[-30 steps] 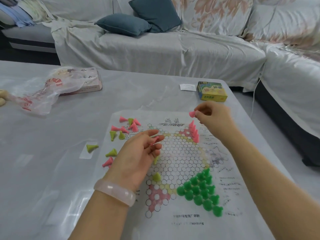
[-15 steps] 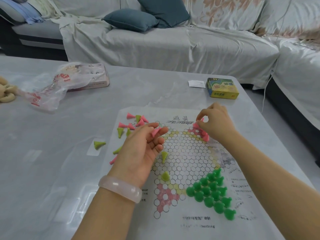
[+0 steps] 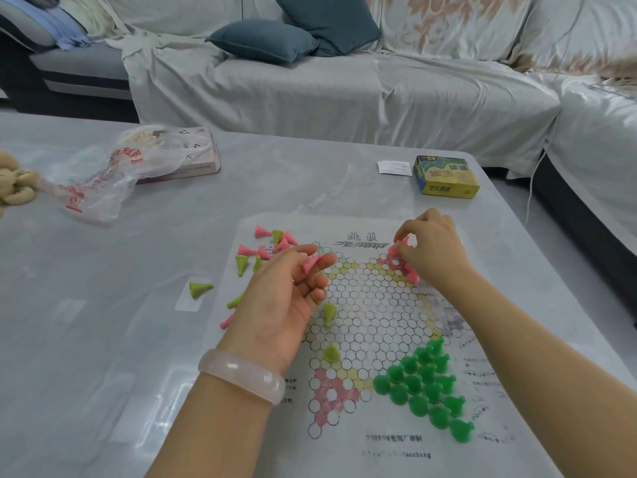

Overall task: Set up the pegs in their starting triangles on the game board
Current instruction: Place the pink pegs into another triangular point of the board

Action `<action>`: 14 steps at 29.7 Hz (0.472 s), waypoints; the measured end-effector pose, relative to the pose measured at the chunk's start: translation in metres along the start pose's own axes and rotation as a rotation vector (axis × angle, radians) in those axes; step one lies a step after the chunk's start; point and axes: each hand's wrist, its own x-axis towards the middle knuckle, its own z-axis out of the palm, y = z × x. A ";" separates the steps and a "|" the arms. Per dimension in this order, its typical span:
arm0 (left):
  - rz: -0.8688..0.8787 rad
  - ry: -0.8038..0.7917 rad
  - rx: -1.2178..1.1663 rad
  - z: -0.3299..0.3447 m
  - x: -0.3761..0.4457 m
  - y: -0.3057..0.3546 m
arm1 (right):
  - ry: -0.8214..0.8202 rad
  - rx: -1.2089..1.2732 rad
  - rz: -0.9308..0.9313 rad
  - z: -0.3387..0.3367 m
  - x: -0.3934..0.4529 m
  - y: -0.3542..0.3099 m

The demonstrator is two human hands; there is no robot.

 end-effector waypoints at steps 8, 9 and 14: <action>0.015 -0.042 0.052 0.001 -0.001 0.000 | 0.014 0.098 0.007 -0.014 -0.006 -0.003; 0.020 -0.054 0.090 0.002 -0.001 -0.001 | 0.052 0.188 0.004 -0.022 -0.012 -0.009; 0.020 -0.143 0.215 0.012 -0.005 -0.007 | -0.098 0.629 -0.111 -0.050 -0.064 -0.062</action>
